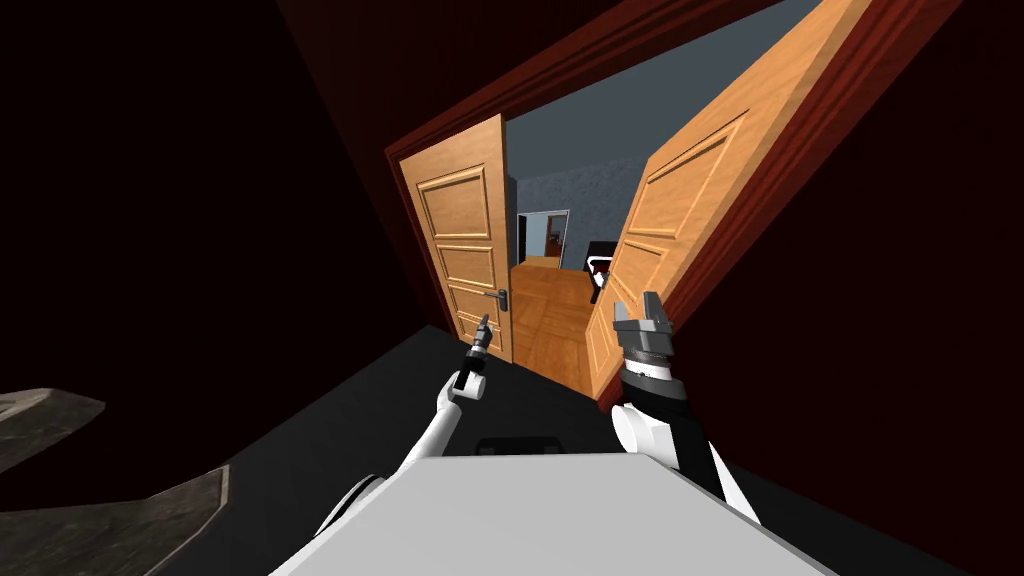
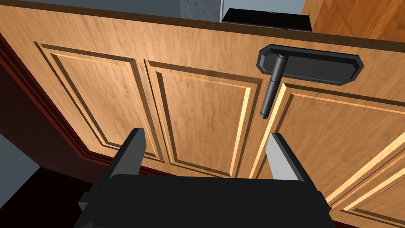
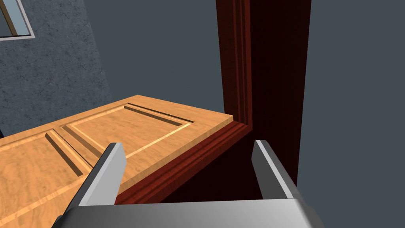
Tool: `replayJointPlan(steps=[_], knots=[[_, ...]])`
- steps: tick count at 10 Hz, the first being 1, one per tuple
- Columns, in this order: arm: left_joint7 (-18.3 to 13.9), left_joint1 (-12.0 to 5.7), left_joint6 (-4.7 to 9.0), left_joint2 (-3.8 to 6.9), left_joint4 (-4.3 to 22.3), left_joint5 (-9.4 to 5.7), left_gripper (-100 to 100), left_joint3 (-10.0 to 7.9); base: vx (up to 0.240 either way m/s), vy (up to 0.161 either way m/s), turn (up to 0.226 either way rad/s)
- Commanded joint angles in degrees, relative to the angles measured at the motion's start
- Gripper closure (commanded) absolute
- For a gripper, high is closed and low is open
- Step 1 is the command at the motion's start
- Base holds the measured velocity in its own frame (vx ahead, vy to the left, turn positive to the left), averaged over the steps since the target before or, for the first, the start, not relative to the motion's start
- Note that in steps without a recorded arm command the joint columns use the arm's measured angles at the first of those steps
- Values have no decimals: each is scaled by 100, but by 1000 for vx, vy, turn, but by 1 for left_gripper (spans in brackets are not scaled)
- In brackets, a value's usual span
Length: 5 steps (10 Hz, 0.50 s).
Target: Push the door open
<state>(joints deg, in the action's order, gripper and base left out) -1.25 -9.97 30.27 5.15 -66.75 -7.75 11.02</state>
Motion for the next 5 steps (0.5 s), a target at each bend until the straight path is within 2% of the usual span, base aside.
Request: replayJointPlan(steps=[1, 5], knots=[[-25, -145, 5, -7, 238, -3, -100, 25, 56, 52, -24], [-101, -555, -24, -31, 867, -10, -100, 113, 73, 99, -53]])
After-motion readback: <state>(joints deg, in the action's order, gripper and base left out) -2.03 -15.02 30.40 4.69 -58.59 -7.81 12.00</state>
